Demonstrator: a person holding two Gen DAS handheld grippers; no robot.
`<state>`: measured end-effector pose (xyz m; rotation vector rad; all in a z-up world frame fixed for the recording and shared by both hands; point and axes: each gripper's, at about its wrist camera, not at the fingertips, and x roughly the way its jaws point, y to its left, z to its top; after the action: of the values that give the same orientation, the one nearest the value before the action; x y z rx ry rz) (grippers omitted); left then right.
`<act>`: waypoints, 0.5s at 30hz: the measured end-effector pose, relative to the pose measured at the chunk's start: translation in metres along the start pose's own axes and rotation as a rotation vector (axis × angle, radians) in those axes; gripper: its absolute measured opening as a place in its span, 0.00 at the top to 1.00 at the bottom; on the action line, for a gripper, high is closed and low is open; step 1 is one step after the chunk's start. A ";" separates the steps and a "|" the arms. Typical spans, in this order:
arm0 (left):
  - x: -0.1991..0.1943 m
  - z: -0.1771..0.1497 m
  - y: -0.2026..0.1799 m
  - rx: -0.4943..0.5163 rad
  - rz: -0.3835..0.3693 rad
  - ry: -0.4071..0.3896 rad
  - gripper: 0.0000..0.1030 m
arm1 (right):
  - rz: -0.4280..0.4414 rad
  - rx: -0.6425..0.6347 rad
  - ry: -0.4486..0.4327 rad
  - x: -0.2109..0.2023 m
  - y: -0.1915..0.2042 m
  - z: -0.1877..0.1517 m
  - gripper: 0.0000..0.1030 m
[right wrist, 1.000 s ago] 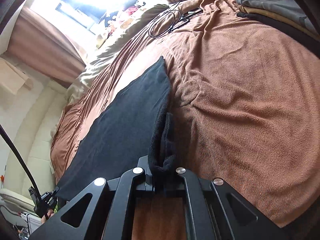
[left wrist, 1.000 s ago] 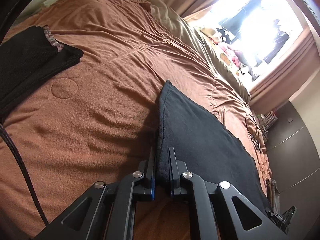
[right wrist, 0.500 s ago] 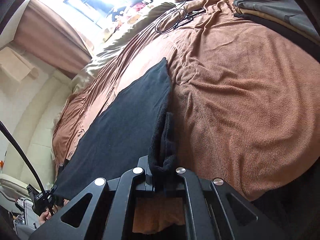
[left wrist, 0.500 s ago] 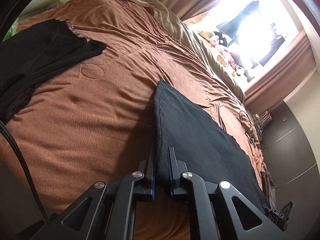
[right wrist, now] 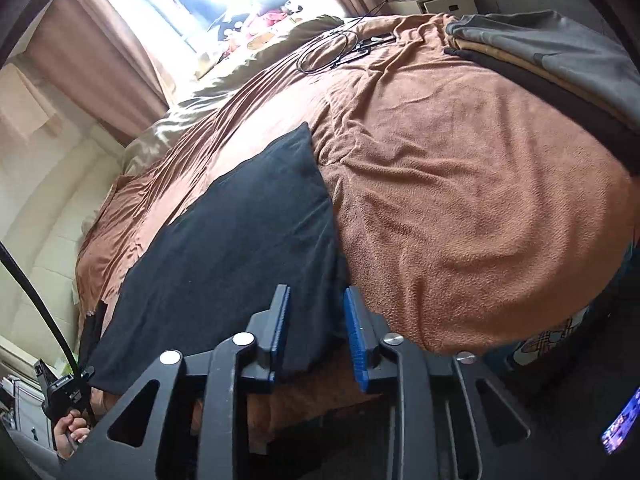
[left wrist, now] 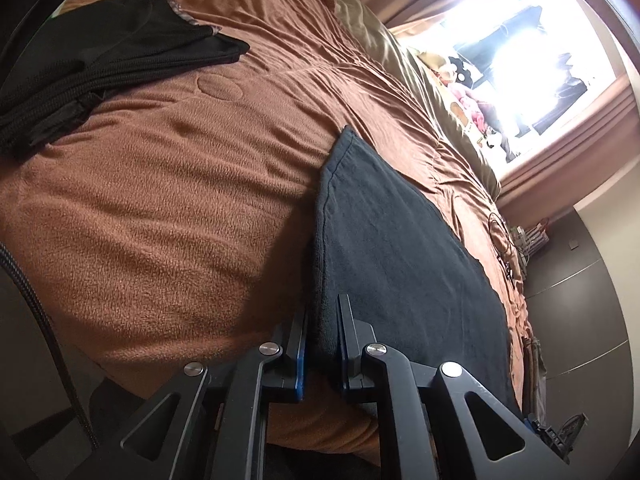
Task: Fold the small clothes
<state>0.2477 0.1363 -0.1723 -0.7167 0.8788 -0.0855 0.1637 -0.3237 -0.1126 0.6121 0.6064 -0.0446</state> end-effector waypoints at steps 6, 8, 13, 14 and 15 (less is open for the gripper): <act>0.006 -0.012 0.009 -0.024 -0.010 0.007 0.80 | 0.029 -0.125 -0.021 -0.016 0.034 0.000 0.51; 0.008 -0.015 0.013 -0.037 -0.023 0.013 0.79 | 0.050 -0.179 -0.009 -0.014 0.054 -0.003 0.51; 0.009 -0.021 0.020 -0.063 -0.036 0.005 0.79 | 0.078 -0.268 0.038 0.004 0.095 -0.012 0.51; 0.009 -0.022 0.021 -0.064 -0.040 0.005 0.79 | 0.075 -0.285 0.054 0.010 0.105 -0.015 0.51; 0.009 -0.023 0.021 -0.062 -0.042 0.004 0.79 | 0.074 -0.295 0.065 0.015 0.110 -0.015 0.51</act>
<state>0.2319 0.1368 -0.2010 -0.7939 0.8730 -0.0976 0.1913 -0.2230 -0.0731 0.3504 0.6383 0.1325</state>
